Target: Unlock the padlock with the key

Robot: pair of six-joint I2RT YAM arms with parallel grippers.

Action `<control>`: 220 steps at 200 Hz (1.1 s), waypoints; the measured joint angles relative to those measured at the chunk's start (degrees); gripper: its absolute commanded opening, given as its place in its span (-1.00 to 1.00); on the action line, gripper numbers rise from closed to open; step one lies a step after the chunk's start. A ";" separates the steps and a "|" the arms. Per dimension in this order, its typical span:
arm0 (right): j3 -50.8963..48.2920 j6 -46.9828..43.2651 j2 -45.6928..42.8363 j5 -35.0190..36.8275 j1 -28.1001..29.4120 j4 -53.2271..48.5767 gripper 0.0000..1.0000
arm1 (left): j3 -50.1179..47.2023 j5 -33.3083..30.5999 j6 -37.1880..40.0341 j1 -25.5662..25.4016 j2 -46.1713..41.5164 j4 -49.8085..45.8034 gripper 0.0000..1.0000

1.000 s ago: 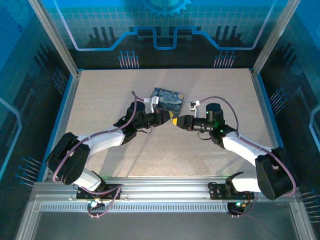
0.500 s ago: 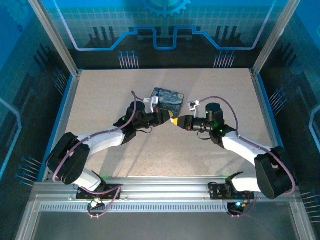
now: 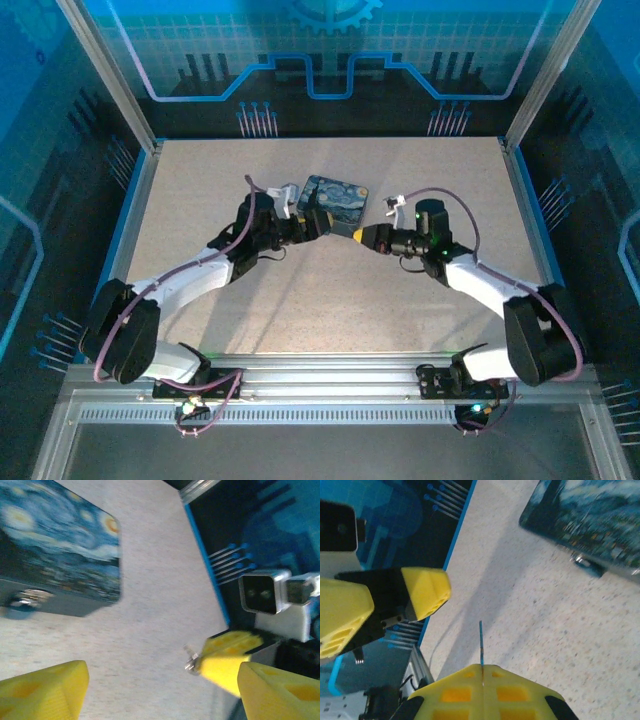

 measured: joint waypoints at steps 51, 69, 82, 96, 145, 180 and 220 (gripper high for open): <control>10.10 -1.95 11.21 3.45 -1.79 -0.79 -1.00 | 0.79 -4.13 9.75 2.05 4.24 -5.73 0.64; 13.64 -2.43 15.17 4.66 -1.86 -1.01 -1.00 | 0.85 -4.98 12.26 2.19 6.36 -6.08 0.64; 16.09 -2.82 17.92 5.27 -1.86 -1.05 -1.00 | 1.29 -5.22 13.97 2.19 8.22 -6.16 0.65; 18.36 -3.10 20.55 5.79 -1.86 -1.57 -1.00 | 2.01 -5.40 15.26 2.19 10.03 -5.95 0.66; 25.16 -4.11 28.13 6.84 -1.86 -4.39 -1.00 | 4.57 -5.42 18.32 2.19 15.78 -4.04 0.66; 27.19 -4.83 30.84 7.06 -1.84 -6.67 -1.00 | 6.10 -5.40 19.19 2.19 19.52 -1.79 0.65; 27.78 -5.20 31.12 7.41 -1.73 -7.72 -1.00 | 6.69 -5.40 20.24 2.19 21.66 -0.46 0.64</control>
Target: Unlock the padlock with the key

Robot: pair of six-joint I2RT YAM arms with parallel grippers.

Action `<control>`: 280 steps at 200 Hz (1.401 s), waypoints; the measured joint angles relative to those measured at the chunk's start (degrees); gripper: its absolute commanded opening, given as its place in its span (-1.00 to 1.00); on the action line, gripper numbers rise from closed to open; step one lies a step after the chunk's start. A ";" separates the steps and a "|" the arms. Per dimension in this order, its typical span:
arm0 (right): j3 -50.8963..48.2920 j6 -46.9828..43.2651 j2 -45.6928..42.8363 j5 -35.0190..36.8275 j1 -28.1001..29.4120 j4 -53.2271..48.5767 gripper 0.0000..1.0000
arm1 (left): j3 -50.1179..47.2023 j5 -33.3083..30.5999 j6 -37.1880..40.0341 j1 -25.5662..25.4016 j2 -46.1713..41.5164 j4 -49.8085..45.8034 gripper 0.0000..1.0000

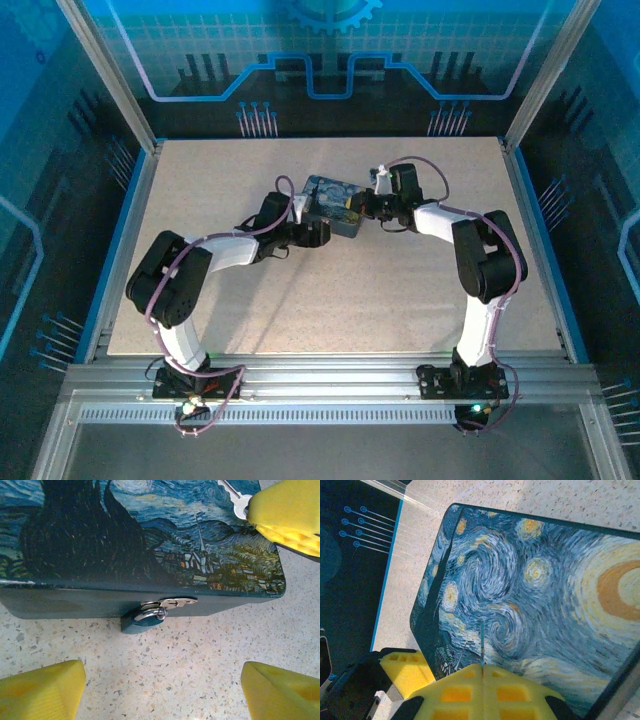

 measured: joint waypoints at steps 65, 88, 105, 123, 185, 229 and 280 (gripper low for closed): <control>-1.05 0.26 -0.50 1.20 1.49 0.74 -1.00 | 0.20 0.00 1.38 0.00 1.42 1.90 0.58; -2.47 0.28 -1.62 1.84 2.12 1.11 -1.00 | 0.42 0.00 1.70 0.00 2.89 1.97 0.53; -2.84 0.28 -1.99 2.03 2.27 1.07 -1.00 | 0.59 -0.02 2.12 0.02 3.65 2.14 0.45; -2.84 0.31 -2.01 2.12 2.32 1.07 -1.00 | 1.18 0.00 2.99 0.13 4.68 2.36 0.40; -2.86 0.31 -2.05 2.21 2.32 1.07 -1.00 | 3.10 0.07 5.16 1.09 7.67 3.19 0.29; -2.86 0.28 -2.05 2.21 2.32 1.07 -1.00 | 4.52 0.70 6.16 1.11 9.62 3.41 0.19; -2.86 0.31 -2.05 2.19 2.32 1.09 -1.00 | 4.63 1.70 6.19 1.11 10.73 3.45 0.05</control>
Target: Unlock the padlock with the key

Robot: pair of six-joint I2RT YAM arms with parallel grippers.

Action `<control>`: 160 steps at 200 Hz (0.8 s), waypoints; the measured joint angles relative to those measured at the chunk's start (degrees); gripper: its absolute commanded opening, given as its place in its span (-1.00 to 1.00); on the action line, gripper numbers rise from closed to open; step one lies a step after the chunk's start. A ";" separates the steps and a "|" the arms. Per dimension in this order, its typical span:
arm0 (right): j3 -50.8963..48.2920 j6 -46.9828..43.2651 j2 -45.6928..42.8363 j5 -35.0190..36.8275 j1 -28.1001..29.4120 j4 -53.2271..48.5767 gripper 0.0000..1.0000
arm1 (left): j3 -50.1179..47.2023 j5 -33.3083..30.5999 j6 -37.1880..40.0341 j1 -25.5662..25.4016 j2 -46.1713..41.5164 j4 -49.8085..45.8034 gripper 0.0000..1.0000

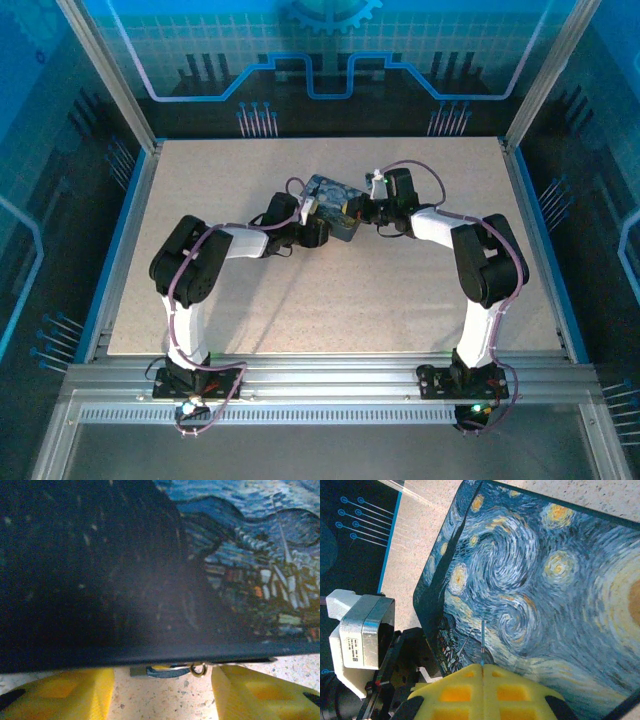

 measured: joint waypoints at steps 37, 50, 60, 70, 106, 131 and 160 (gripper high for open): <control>0.00 0.00 0.00 0.02 0.00 0.00 -1.00 | 1.03 0.48 -0.02 -0.09 0.63 -0.24 -0.04; 0.00 0.02 0.00 0.02 0.00 0.00 -1.00 | 1.44 0.44 0.00 -0.28 0.74 -0.55 -0.05; 0.00 0.02 0.00 0.02 0.00 0.00 -1.00 | 1.79 0.39 0.04 -0.55 0.83 -0.79 -0.07; 0.00 0.07 0.00 0.02 0.00 0.00 -1.00 | 2.03 0.24 0.09 -0.94 0.90 -1.01 -0.09; -0.02 0.46 0.00 0.02 0.00 0.02 -1.00 | 2.91 -0.61 0.17 -2.38 1.49 -1.86 -0.16; -0.07 0.63 -0.02 0.02 0.00 0.11 -1.00 | 3.06 -1.25 -0.04 -2.62 1.60 -2.01 -0.21; -0.26 0.90 -0.07 0.07 0.00 0.42 -1.00 | 3.30 -1.79 -0.50 -2.62 1.79 -2.14 -0.28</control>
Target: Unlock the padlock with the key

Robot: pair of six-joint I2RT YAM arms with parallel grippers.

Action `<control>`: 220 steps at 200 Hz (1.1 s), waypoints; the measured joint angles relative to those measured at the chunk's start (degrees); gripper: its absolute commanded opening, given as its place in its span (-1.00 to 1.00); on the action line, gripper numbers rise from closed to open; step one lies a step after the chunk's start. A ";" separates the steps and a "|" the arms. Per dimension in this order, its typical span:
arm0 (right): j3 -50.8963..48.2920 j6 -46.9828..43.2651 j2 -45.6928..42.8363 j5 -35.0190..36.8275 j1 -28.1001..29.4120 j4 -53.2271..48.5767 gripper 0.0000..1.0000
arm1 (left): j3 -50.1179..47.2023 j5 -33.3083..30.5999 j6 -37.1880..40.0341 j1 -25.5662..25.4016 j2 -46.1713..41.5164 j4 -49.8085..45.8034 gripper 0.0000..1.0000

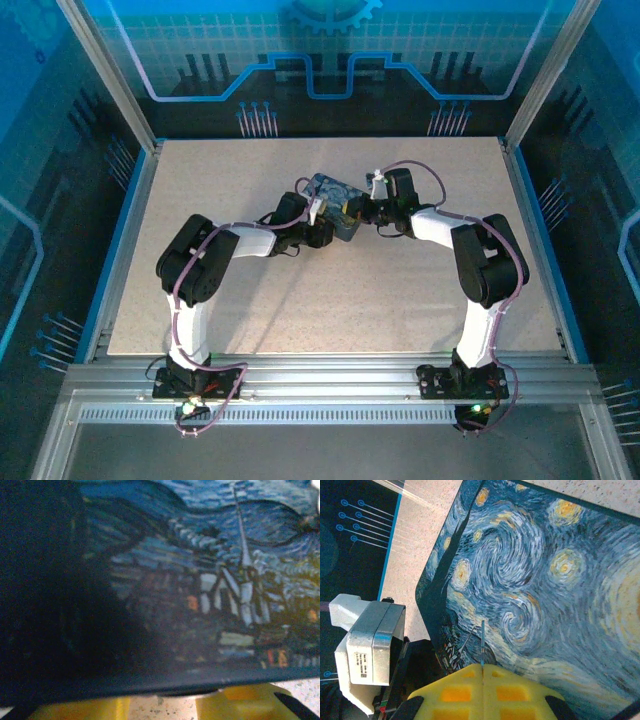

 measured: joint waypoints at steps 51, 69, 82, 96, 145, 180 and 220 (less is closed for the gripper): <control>-0.59 0.39 -0.24 0.17 0.17 0.87 -1.00 | 0.11 -0.39 -2.05 0.00 0.02 -0.07 -0.46; -1.05 0.37 -0.39 0.20 0.17 1.51 -1.00 | 0.11 -0.35 -2.99 0.00 0.02 -0.02 -0.52; -1.49 0.35 -0.66 0.20 0.20 2.03 -1.00 | 0.11 -0.31 -3.58 0.00 0.02 0.00 -0.54; -1.86 0.09 -0.92 0.22 0.26 2.45 -1.00 | 0.11 0.04 -4.50 0.02 0.02 0.07 -0.56; -5.68 -2.14 -4.50 -0.15 0.90 4.94 -1.00 | 0.04 4.00 -9.27 -0.11 -0.37 0.42 -0.58; -10.84 -4.83 -11.63 -0.04 1.03 8.35 -1.00 | -0.76 6.16 -12.39 -0.48 -2.58 -0.39 -0.63; -19.06 -9.75 -20.76 0.15 1.07 10.86 -1.00 | -2.05 8.70 -16.57 -1.53 -6.03 -1.66 -0.72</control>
